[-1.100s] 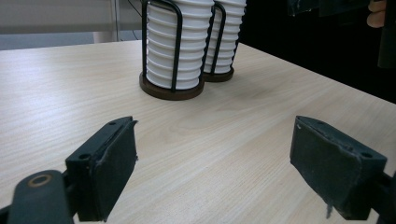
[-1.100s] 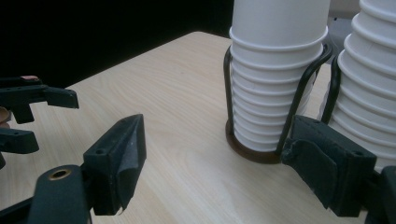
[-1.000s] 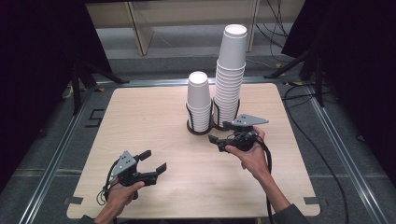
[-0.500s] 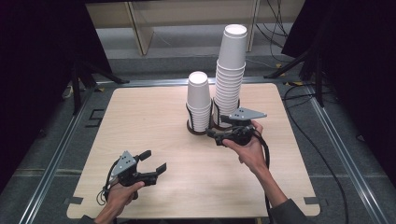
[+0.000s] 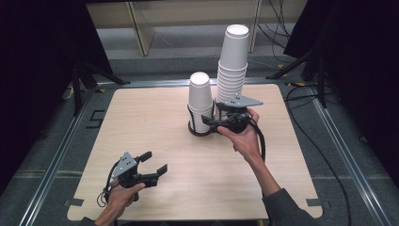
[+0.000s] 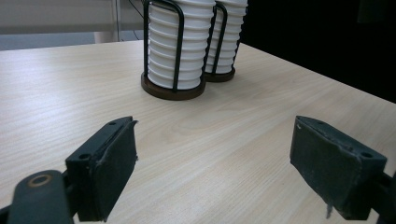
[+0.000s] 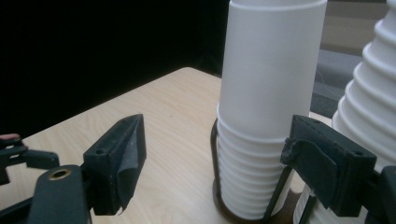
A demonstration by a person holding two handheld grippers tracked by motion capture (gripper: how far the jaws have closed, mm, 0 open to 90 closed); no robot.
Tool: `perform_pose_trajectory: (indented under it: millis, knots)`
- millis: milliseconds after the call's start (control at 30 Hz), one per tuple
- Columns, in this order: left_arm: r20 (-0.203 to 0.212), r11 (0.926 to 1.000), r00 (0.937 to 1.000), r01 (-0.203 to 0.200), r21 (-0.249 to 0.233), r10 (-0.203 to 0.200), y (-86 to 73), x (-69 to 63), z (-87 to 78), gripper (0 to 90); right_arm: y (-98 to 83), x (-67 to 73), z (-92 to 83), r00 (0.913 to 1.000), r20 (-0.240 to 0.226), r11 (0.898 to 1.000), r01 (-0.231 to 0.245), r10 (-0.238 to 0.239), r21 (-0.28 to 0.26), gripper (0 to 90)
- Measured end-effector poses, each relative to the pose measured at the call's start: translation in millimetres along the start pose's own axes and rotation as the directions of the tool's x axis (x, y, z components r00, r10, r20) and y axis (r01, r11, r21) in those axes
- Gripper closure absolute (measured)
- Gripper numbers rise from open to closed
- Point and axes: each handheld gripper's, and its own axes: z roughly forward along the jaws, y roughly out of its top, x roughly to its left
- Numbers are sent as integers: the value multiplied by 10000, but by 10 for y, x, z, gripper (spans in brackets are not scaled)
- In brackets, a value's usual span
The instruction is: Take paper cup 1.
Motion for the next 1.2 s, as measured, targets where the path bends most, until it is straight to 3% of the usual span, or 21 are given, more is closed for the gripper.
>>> perform_pose_trajectory:
  millis: [167,233,400,500,533,633,667,700,733,767,867,933,1067,1100,1133,1200]
  knots:
    - [-134,9997,9997,-196,175,199,16,6,-22,140,187,-37,155,9991,425,9998,79,-72,-179,192]
    - [-29,9996,9996,-265,-3,265,14,18,-14,140,231,-46,202,9977,675,9998,-43,56,-202,189]
    - [-160,9996,9996,-245,159,247,21,24,-27,140,304,-56,308,9948,1016,9998,-7,29,-219,183]
    - [-155,9997,9997,-177,141,179,20,24,-22,140,357,-27,417,9891,1397,9989,-455,463,-87,172]
    - [-172,9997,9997,-182,160,185,19,20,-23,140,367,-40,448,9881,1514,9996,-257,272,-120,170]
    - [-111,9997,9997,-208,144,210,15,15,-21,140,387,-26,508,9859,1616,9990,-418,434,-134,171]
    - [-131,9996,9997,-190,201,193,15,10,-23,140,398,-16,529,9818,1841,9989,-462,465,-58,167]
    - [-121,9996,9998,-132,234,135,14,2,-25,140,414,-31,575,9760,2173,9998,-152,178,-138,168]
    - [-121,9996,9998,-132,234,135,14,2,-25,140,414,-31,575,9760,2173,9998,-152,178,-138,168]
    - [-113,9996,9998,-134,230,137,14,2,-27,140,418,-14,602,9763,2076,9982,-603,604,-70,154]
    - [-121,9997,9998,-134,188,136,15,7,-29,140,435,-16,679,9682,2468,9991,-427,412,9,157]
    - [-108,9997,9999,-128,183,130,13,6,-26,140,445,-1,697,9643,2546,9972,-746,729,-31,157]
    - [-99,9996,9999,-133,244,135,11,-6,-21,140,458,-2,747,9584,2792,9981,-622,587,36,156]
    - [-99,9995,9998,-181,249,183,12,-5,-21,140,459,4,777,9547,2866,9966,-822,797,-35,156]
    - [21,10000,10000,60,47,-61,-2,-14,-7,140,463,0,807,9515,2970,9965,-837,805,-19,155]
    - [22,10000,10000,57,39,-57,-1,-12,-7,140,465,-1,814,9496,3032,9965,-833,800,-19,157]
